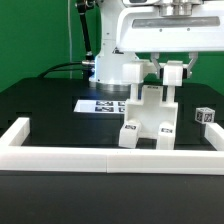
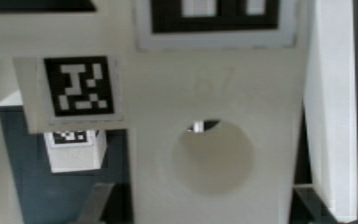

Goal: Assemble chair

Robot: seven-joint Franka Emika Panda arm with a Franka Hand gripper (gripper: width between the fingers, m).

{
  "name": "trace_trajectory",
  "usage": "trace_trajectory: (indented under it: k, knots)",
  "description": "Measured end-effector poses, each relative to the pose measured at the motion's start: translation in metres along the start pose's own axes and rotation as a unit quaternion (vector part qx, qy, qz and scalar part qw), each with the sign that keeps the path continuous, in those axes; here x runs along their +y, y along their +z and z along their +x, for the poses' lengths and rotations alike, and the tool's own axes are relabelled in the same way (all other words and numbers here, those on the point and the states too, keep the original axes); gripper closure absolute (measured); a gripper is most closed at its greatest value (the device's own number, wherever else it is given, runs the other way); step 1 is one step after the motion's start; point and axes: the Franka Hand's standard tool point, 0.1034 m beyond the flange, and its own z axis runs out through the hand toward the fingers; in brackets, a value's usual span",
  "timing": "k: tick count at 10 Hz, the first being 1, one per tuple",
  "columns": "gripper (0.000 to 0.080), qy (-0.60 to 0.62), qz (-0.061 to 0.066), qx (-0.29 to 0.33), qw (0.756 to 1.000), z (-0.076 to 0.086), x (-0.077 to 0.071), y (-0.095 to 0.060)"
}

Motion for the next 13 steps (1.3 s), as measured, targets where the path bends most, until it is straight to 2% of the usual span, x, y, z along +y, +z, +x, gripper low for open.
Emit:
trace_trajectory:
  k: [8,13]
  knots:
    - [0.0509,0.0,-0.007,-0.01,1.0,-0.006,0.005,0.014]
    - [0.0509,-0.027,-0.019,-0.022,0.999,0.0,0.015,0.037]
